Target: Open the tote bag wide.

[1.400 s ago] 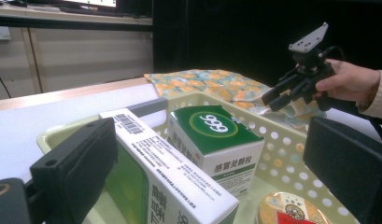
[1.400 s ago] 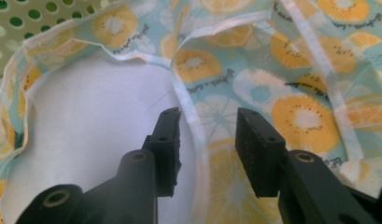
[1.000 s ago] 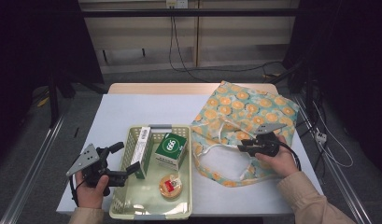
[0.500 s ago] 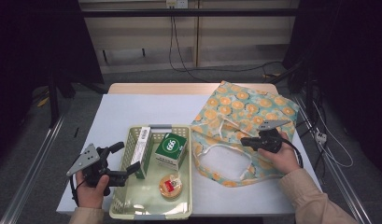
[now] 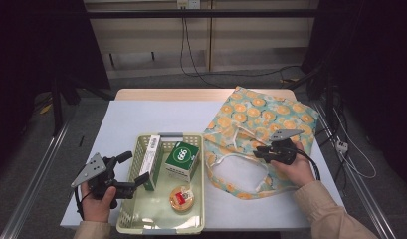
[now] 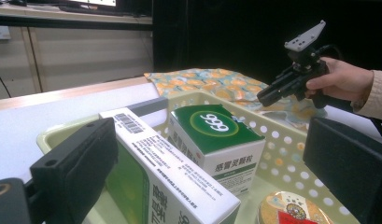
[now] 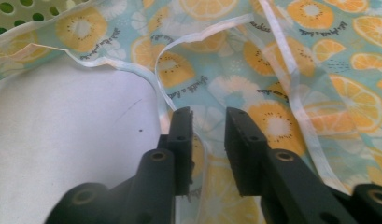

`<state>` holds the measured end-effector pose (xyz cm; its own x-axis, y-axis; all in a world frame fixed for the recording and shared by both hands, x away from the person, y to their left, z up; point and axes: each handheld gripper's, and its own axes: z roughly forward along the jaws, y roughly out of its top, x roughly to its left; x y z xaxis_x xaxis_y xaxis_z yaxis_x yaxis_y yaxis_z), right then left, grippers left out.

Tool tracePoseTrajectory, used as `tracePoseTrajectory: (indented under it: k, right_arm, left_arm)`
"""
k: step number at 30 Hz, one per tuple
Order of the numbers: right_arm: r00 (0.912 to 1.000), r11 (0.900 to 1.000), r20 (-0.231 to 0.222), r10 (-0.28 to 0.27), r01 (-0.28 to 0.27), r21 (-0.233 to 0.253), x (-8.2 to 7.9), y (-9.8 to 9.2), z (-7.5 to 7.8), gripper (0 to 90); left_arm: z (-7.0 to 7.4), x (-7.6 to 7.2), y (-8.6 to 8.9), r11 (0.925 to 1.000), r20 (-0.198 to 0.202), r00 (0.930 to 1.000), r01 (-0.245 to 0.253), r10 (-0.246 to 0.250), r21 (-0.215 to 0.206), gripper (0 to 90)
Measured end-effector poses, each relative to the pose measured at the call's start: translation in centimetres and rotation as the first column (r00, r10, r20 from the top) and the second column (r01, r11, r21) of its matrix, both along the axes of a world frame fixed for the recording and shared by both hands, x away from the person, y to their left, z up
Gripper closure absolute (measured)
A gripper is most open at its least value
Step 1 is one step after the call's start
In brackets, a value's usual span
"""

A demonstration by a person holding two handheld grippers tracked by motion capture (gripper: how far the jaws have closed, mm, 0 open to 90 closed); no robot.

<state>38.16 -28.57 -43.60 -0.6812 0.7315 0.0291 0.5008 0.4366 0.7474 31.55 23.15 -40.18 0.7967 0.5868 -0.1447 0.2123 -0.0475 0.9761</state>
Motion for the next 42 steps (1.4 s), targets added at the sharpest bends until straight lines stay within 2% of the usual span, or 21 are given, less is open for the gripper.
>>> tracePoseTrajectory:
  k: [2, 5, 10, 15, 19, 23, 28, 31, 36, 42]
  right_arm:
    - [1.0, 1.0, 0.002, 0.004, -0.004, -0.001, 0.0, 0.1, 0.0, 67.4]
    - [1.0, 1.0, 0.008, 0.003, -0.002, -0.026, 0.0, 0.3, -0.1, 67.5]
    - [0.9999, 0.999, -0.011, 0.012, -0.013, -0.03, -0.1, 0.4, -0.5, 67.6]
    - [0.9999, 0.999, -0.012, 0.011, -0.011, -0.032, 0.0, 0.3, -0.6, 79.7]
    - [0.9998, 1.0, -0.014, 0.012, -0.012, -0.007, 0.1, 0.1, -0.4, 89.3]
    - [0.9999, 1.0, -0.013, 0.008, -0.007, 0.015, 0.0, -0.2, 0.0, 90.0]
    - [0.9999, 0.999, 0.008, -0.007, 0.007, 0.04, 0.1, -0.7, 1.1, 90.0]
    - [0.9996, 0.999, 0.022, -0.019, 0.018, 0.052, 0.5, -1.2, 1.9, 90.0]
    - [0.9985, 0.996, 0.017, -0.052, 0.051, 0.068, 2.0, -2.2, 2.9, 90.0]
    - [0.9932, 0.989, -0.004, -0.116, 0.116, 0.088, 3.8, -3.9, 2.6, 90.0]
  left_arm:
    - [0.0, 0.0, 0.0, 1.0, 0.003, 1.0, 0.0, 0.0, 0.002, 3.0]
    - [0.0, 0.0, 0.0, 1.0, 0.001, 1.0, 0.002, -0.002, 0.004, 3.0]
    - [0.0, 0.0, 0.1, 1.0, 0.002, 1.0, -0.001, 0.001, 0.002, 3.0]
    - [0.0, 0.0, 0.1, 1.0, 0.004, 1.0, 0.0, 0.0, 0.005, 3.0]
    - [0.0, 0.0, 0.1, 1.0, 0.001, 1.0, -0.003, 0.003, 0.001, 3.0]
    - [0.0, 0.1, 0.1, 1.0, 0.002, 1.0, -0.002, 0.002, 0.002, 3.0]
    - [0.0, 0.1, 0.0, 1.0, 0.001, 1.0, 0.0, 0.0, 0.005, 3.0]
    - [0.0, 0.1, 0.0, 1.0, 0.0, 1.0, 0.0, 0.0, 0.005, 3.0]
    - [0.0, 0.1, 0.0, 1.0, 0.001, 1.0, -0.001, 0.001, 0.005, 3.0]
    - [0.0, 0.1, 0.1, 1.0, 0.0, 1.0, -0.001, 0.001, 0.004, 3.0]
